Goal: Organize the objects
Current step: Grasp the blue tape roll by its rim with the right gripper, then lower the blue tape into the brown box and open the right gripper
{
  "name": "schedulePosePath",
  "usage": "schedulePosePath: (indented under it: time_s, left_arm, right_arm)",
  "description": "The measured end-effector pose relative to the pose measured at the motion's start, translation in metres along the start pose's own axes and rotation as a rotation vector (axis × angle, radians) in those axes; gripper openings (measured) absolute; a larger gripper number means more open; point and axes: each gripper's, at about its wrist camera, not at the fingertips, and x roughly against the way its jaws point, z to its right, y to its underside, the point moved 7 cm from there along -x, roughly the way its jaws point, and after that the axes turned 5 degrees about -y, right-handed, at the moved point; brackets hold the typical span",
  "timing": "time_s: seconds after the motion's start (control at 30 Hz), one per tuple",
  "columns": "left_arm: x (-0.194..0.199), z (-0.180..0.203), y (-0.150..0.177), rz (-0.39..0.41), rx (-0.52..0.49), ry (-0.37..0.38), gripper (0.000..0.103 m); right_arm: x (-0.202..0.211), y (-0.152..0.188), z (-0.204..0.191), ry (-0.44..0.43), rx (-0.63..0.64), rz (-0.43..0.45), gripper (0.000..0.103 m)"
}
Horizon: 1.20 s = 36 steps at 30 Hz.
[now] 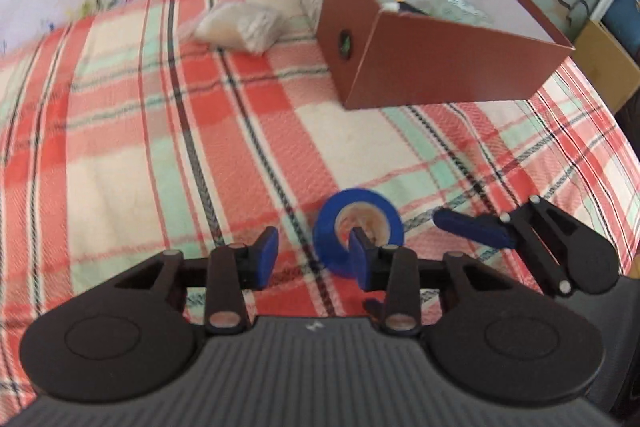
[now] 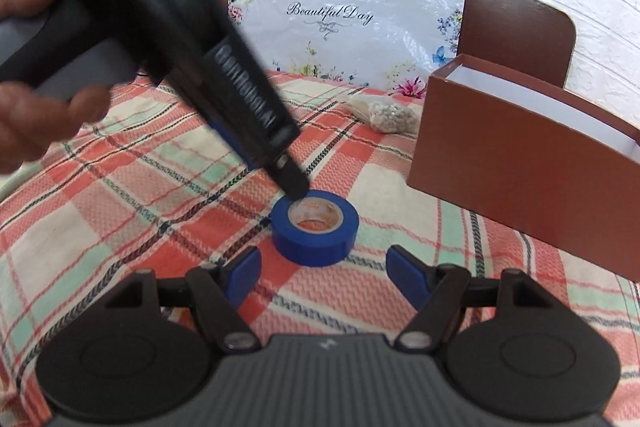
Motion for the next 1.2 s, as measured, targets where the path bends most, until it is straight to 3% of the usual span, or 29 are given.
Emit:
schedulePosePath:
  time_s: [0.17, 0.27, 0.37, 0.5, 0.63, 0.7, 0.8, 0.83, 0.9, 0.97, 1.07, 1.2]
  left_arm:
    - [-0.015, 0.002, 0.001, 0.011, 0.089, 0.035, 0.039]
    - [-0.020, 0.010, 0.003, 0.049, 0.071, 0.011, 0.025]
    - [-0.007, 0.018, -0.004, 0.065, 0.072, 0.024, 0.023]
    - [0.026, 0.047, -0.049, 0.204, 0.015, 0.088, 0.025]
    - [0.037, 0.086, -0.107, 0.315, -0.029, 0.136, 0.029]
    - [0.031, 0.104, -0.135, 0.352, -0.020, 0.158, 0.033]
    - [0.010, 0.119, -0.159, 0.373, 0.031, 0.143, 0.049]
    - [0.003, 0.119, -0.163, 0.371, 0.040, 0.107, 0.049]
    - [-0.005, 0.114, -0.160, 0.357, 0.058, 0.056, 0.047]
    - [-0.001, 0.107, -0.150, 0.370, 0.068, 0.086, 0.048]
    - [0.005, 0.100, -0.136, 0.385, 0.051, 0.043, 0.048]
    - [0.014, 0.097, -0.119, 0.390, 0.056, 0.041, 0.048]
  right_arm:
    - [-0.027, -0.007, 0.008, -0.039, -0.053, -0.036, 0.069]
    - [-0.038, -0.011, 0.007, -0.088, -0.066, -0.045, 0.060]
    - [-0.030, -0.013, 0.008, -0.082, -0.070, -0.019, 0.059]
    - [0.006, -0.033, 0.025, 0.050, -0.015, 0.136, 0.059]
    - [0.030, -0.067, 0.073, 0.199, -0.008, 0.268, 0.059]
    - [0.032, -0.079, 0.102, 0.247, -0.037, 0.291, 0.059]
    - [0.019, -0.091, 0.146, 0.310, -0.105, 0.284, 0.062]
    - [0.009, -0.092, 0.160, 0.343, -0.120, 0.256, 0.074]
    - [0.000, -0.085, 0.177, 0.408, -0.167, 0.223, 0.076]
    - [0.008, -0.075, 0.178, 0.383, -0.214, 0.257, 0.076]
    - [0.021, -0.057, 0.166, 0.401, -0.219, 0.295, 0.077]
    - [0.043, -0.040, 0.151, 0.403, -0.283, 0.339, 0.078]
